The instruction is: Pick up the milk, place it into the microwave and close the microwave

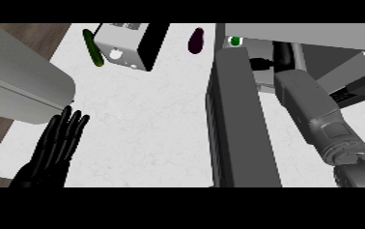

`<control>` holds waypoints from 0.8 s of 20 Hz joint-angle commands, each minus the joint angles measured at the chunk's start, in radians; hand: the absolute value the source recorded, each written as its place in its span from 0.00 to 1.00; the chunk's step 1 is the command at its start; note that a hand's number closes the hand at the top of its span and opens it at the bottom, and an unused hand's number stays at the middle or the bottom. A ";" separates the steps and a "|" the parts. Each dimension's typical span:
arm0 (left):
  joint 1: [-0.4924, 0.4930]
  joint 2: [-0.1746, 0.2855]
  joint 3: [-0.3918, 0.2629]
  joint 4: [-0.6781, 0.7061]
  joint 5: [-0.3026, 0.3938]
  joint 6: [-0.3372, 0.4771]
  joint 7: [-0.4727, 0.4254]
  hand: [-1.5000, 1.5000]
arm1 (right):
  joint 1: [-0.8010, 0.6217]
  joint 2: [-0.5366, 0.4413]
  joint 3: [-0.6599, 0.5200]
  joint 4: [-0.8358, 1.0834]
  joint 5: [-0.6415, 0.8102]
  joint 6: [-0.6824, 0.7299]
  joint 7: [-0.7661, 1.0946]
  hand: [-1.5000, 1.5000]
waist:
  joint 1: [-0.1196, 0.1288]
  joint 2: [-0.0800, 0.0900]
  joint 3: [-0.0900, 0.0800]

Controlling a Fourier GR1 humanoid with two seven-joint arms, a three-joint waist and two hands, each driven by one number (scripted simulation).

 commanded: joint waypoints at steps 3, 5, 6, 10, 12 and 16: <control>-0.018 -0.002 -0.023 0.032 -0.020 0.005 -0.010 0.00 | 0.040 0.009 -0.021 -0.004 -0.019 0.055 -0.030 0.00 | -0.021 -0.008 -0.001; -0.046 0.004 -0.029 0.044 -0.018 -0.007 0.013 0.00 | 0.068 0.004 -0.018 -0.011 -0.016 0.085 -0.066 0.00 | -0.036 -0.011 -0.001; -0.030 -0.002 -0.032 0.076 -0.024 -0.005 -0.022 0.00 | 0.067 0.019 -0.014 -0.007 -0.011 0.091 -0.061 0.00 | -0.033 -0.013 -0.002; -0.052 0.015 -0.019 0.126 -0.002 -0.030 -0.010 0.00 | 0.131 0.054 -0.027 -0.020 -0.026 0.174 -0.135 0.00 | -0.060 -0.025 -0.003; -0.037 0.000 -0.064 0.123 -0.033 -0.025 -0.007 0.00 | 0.130 0.027 -0.039 -0.027 -0.039 0.249 -0.130 0.00 | -0.067 -0.031 -0.003; -0.093 0.011 -0.095 0.187 -0.053 -0.049 0.005 0.00 | 0.159 0.066 -0.053 -0.035 -0.054 0.275 -0.150 0.00 | -0.085 -0.038 -0.004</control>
